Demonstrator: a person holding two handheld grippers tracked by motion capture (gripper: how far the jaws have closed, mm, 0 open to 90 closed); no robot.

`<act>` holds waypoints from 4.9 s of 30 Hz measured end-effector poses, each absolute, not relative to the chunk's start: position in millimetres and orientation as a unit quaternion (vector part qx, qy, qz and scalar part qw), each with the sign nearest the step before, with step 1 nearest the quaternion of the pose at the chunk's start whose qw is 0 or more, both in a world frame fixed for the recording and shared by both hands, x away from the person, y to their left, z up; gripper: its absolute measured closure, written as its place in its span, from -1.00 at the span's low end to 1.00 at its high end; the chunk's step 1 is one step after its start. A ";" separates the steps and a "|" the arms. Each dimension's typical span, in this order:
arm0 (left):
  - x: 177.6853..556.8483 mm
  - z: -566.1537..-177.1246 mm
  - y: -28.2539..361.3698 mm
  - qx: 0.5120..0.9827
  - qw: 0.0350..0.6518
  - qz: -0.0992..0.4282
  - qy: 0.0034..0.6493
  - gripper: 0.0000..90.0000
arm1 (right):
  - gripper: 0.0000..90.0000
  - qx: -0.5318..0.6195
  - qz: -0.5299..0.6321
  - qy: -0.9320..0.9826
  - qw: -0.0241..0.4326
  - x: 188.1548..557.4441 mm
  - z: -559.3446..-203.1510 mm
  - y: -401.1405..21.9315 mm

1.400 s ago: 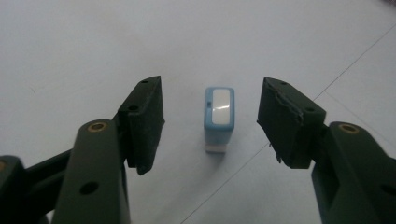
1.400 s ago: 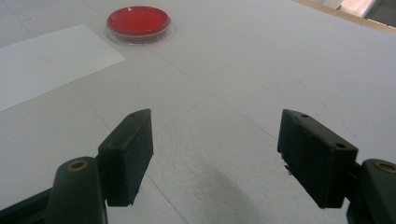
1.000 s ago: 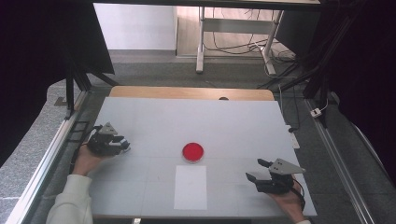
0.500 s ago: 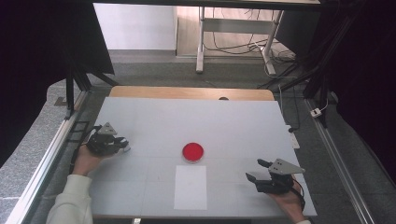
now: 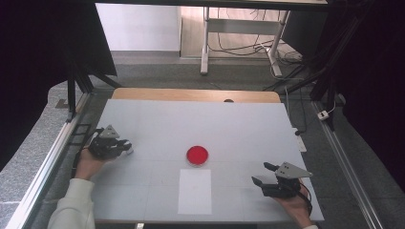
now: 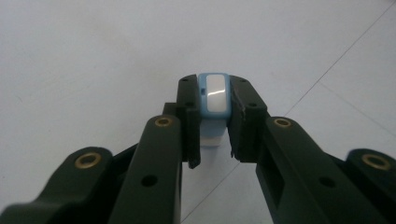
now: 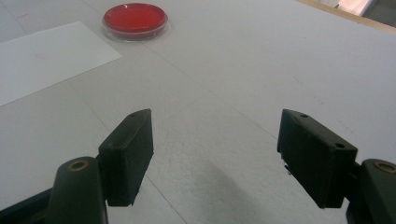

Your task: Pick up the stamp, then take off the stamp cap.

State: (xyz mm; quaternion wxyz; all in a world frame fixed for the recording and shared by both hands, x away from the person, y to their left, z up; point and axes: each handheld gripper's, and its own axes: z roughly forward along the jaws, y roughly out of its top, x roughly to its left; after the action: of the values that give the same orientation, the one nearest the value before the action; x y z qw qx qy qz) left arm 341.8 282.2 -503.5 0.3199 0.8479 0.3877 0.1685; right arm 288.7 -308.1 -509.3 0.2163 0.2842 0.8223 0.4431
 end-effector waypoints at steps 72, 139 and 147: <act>314.6 -441.8 202.9 0.801 0.492 0.092 0.329 0.68 | -0.39 0.292 0.445 0.811 0.242 287.5 -508.6 -307.8; 296.9 -459.1 95.6 0.811 0.501 0.052 0.297 0.68 | -0.40 0.295 0.445 0.805 0.256 286.5 -507.1 -304.8; 298.3 -459.1 96.2 0.810 0.502 0.052 0.300 0.68 | -0.40 0.299 0.452 0.802 0.252 287.1 -505.9 -304.9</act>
State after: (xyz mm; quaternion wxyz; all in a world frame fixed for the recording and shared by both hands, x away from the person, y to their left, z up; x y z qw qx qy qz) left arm 298.3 96.2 -459.1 0.5021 0.8095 0.2998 0.0521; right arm 287.1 -304.9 -505.9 0.2515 0.2994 0.8016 0.4523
